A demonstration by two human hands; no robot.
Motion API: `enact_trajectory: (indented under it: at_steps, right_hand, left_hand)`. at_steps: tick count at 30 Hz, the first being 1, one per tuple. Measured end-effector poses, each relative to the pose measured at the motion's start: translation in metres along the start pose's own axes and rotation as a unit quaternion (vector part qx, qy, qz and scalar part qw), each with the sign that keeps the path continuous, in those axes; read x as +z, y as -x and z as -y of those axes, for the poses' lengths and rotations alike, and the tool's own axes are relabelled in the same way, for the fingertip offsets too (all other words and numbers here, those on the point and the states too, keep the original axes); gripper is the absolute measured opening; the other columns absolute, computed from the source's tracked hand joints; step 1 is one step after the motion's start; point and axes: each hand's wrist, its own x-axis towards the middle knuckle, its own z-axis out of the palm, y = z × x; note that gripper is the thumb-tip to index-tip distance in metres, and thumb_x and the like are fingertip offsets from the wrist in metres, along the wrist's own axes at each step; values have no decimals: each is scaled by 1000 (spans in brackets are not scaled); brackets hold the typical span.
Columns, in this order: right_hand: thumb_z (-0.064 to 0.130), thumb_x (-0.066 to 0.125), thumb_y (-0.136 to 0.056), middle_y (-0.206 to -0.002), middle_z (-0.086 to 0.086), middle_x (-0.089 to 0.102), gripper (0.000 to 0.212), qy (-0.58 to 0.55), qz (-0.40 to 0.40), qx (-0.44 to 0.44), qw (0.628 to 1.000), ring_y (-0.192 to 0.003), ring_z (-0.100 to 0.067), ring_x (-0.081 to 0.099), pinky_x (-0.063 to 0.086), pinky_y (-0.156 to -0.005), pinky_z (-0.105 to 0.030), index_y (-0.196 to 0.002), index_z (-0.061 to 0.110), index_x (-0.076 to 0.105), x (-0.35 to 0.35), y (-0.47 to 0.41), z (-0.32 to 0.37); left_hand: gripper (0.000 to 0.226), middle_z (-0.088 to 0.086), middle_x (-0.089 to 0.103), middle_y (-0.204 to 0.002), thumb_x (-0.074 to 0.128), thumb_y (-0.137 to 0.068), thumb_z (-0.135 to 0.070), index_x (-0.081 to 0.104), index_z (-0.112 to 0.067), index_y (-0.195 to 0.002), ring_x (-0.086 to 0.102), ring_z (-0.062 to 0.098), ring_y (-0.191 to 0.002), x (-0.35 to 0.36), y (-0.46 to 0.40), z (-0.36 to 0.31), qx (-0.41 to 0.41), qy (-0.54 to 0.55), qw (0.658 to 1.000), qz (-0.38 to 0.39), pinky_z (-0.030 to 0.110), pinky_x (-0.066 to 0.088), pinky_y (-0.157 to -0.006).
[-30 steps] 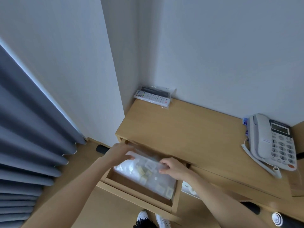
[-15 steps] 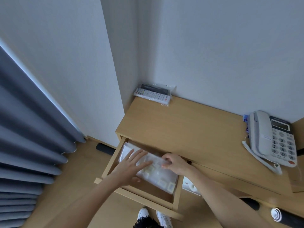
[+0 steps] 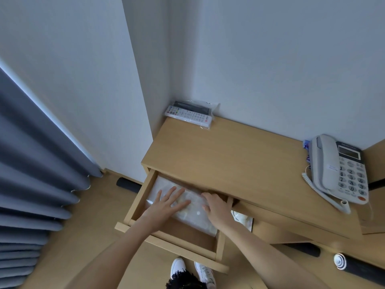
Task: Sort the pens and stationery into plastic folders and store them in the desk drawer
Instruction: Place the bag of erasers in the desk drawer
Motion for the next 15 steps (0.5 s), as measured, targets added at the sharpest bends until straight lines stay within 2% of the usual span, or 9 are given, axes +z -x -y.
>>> enact_trajectory:
  at_steps: [2, 3, 5, 7, 9, 10, 12, 15]
  right_hand:
    - [21, 53, -93, -120, -4, 51, 37, 45, -40, -40, 997, -114, -25, 49, 40, -91, -35, -128, 21, 43, 8, 7, 3]
    - [23, 61, -87, -117, -4, 53, 42, 60, -52, -65, 995, -111, -25, 52, 42, -88, -35, -125, 24, 43, 12, 12, 6]
    - [33, 81, -66, -116, -4, 57, 64, 89, -52, -107, 989, -107, -25, 59, 49, -87, -36, -119, 28, 45, 22, 21, 9]
    - [45, 88, -47, -122, -6, 59, 83, 149, -51, -140, 977, -111, -25, 61, 47, -94, -38, -119, 28, 50, 33, 27, 10]
    - [37, 92, -38, -127, -10, 57, 95, 170, -32, -160, 972, -117, -26, 58, 41, -99, -39, -123, 27, 51, 35, 30, 12]
    - [27, 93, -34, -128, -11, 56, 100, 178, -35, -160, 970, -117, -27, 57, 42, -99, -39, -124, 27, 51, 37, 28, 10]
    - [11, 90, -26, -126, -13, 57, 108, 192, -54, -142, 970, -115, -29, 55, 47, -94, -41, -124, 29, 51, 34, 25, 8]
    - [6, 87, -24, -126, -15, 58, 110, 210, -60, -137, 966, -113, -31, 47, 51, -87, -45, -125, 30, 49, 28, 20, 8]
  left_hand:
    - [135, -7, -47, -143, 69, -68, 10, -32, -47, -136, -9, 37, -139, 7, -3, 4, 21, 5, 1000, 6, 59, 26, -108]
    - [133, -8, -46, -144, 65, -71, 12, -36, -49, -132, -14, 36, -137, 5, -4, 5, 24, 12, 1000, -2, 60, 21, -109]
    - [136, 3, -14, -158, 73, -61, 10, -21, -43, -144, 3, 36, -138, 1, -8, 5, 6, -2, 1000, -30, 61, 34, -102]
    - [124, 10, 12, -157, 79, -58, 3, 4, -36, -148, 12, 34, -139, -4, -7, 3, -16, 1, 1000, -4, 62, 39, -98]
    - [111, 10, 39, -147, 88, -44, -6, 34, -29, -139, 39, 33, -133, -8, -4, 2, -34, -25, 999, -7, 60, 46, -88]
    - [108, 10, 44, -142, 90, -39, -9, 41, -28, -133, 49, 32, -126, -8, -2, 2, -46, -29, 999, 3, 60, 48, -84]
    - [104, 9, 41, -139, 93, -39, -15, 44, -26, -130, 55, 32, -121, -2, 1, 3, -79, -15, 997, -13, 62, 48, -81]
    - [102, 7, 42, -139, 94, -42, -22, 43, -26, -130, 56, 30, -120, 2, 3, 4, -104, 10, 993, -48, 58, 48, -83]
